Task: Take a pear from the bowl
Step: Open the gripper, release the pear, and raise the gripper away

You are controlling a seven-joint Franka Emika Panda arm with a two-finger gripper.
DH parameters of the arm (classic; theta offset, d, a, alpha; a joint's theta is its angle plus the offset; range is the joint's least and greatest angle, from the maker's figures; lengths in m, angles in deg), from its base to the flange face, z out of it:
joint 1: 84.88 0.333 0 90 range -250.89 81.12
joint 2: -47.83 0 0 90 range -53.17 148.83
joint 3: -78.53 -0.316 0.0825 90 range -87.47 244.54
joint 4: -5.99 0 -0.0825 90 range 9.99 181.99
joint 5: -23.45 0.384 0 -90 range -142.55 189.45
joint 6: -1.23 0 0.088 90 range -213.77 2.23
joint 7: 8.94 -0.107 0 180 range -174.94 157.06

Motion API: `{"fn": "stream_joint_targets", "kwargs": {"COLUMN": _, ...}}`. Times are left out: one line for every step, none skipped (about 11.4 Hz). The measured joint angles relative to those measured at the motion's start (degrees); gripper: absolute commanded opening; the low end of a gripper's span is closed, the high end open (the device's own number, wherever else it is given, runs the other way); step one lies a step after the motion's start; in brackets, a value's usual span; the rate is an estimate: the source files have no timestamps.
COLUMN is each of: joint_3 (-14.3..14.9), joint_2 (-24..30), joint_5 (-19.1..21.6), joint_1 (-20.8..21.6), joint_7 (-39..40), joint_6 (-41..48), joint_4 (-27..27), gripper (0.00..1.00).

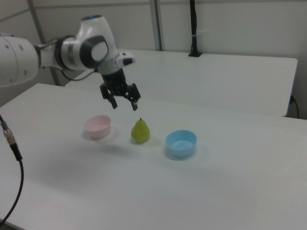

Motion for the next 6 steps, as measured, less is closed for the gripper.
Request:
{"fn": "stream_joint_targets", "kwargs": {"joint_3": -0.17, "joint_2": 2.71, "joint_5": 0.00, "joint_1": 0.18, "joint_7": -0.04, "joint_6": 4.22, "joint_4": -0.10, "gripper": 1.00}}
{"fn": "stream_joint_targets", "kwargs": {"joint_3": -0.28, "joint_2": 5.38, "joint_5": 0.00, "joint_1": 0.67, "joint_7": -0.05, "joint_6": 8.29, "joint_4": -0.17, "gripper": 1.00}}
{"fn": "stream_joint_targets", "kwargs": {"joint_3": -0.32, "joint_2": 8.13, "joint_5": 0.00, "joint_1": 1.54, "joint_7": -0.14, "joint_6": 12.29, "joint_4": -0.16, "gripper": 1.00}}
{"fn": "stream_joint_targets", "kwargs": {"joint_3": -0.34, "joint_2": 10.38, "joint_5": 0.00, "joint_1": 2.25, "joint_7": -0.42, "joint_6": 15.24, "joint_4": -0.11, "gripper": 1.00}}
{"fn": "stream_joint_targets", "kwargs": {"joint_3": -0.33, "joint_2": 12.30, "joint_5": 0.00, "joint_1": 2.71, "joint_7": -0.50, "joint_6": 17.29, "joint_4": -0.08, "gripper": 1.00}}
{"fn": "stream_joint_targets", "kwargs": {"joint_3": -0.33, "joint_2": 13.71, "joint_5": 0.01, "joint_1": 2.84, "joint_7": -0.51, "joint_6": 18.70, "joint_4": -0.03, "gripper": 1.00}}
